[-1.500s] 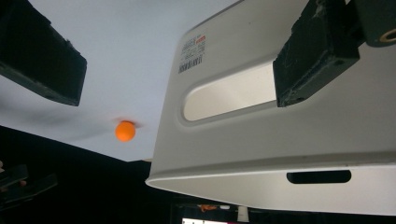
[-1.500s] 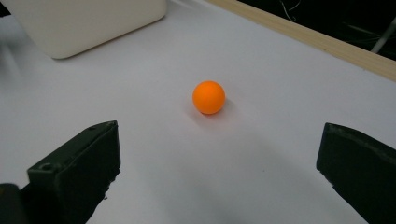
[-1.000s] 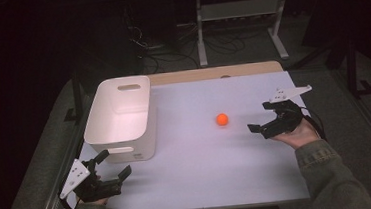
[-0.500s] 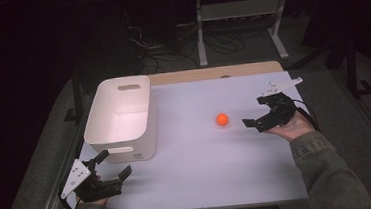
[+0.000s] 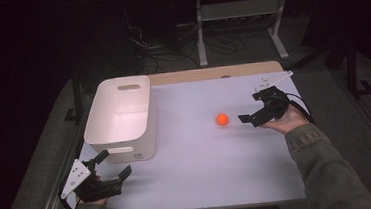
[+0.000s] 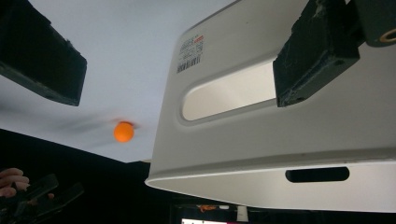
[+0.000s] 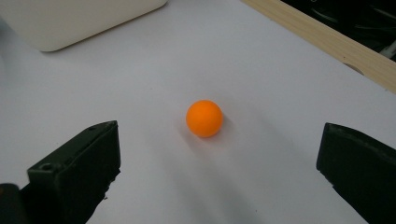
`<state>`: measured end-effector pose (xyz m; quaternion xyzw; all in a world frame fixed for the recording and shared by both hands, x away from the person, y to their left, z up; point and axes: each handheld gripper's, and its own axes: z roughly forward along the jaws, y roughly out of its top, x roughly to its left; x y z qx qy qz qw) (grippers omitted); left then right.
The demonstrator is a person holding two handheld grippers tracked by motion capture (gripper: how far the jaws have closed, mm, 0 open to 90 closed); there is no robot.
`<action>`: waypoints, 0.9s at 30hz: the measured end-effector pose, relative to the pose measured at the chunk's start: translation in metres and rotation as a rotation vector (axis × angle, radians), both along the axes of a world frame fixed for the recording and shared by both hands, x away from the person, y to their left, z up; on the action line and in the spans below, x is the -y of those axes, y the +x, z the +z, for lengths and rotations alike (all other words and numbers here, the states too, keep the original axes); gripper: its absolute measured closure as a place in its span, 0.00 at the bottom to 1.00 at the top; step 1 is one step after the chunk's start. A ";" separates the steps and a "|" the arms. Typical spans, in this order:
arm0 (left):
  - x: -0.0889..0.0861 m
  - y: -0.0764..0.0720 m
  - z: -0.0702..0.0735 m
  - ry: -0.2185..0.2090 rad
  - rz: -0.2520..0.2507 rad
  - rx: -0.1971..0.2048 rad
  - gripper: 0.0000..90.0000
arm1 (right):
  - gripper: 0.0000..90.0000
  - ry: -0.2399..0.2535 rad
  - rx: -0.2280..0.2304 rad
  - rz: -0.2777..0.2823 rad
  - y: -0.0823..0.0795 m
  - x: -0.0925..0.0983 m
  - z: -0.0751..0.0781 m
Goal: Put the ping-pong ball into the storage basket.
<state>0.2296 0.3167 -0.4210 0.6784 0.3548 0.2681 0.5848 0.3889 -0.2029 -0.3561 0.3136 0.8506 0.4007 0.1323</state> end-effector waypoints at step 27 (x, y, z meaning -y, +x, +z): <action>0.000 0.000 0.000 -0.003 -0.003 0.001 0.03 | 0.00 -0.043 -0.027 0.034 0.019 -0.020 0.004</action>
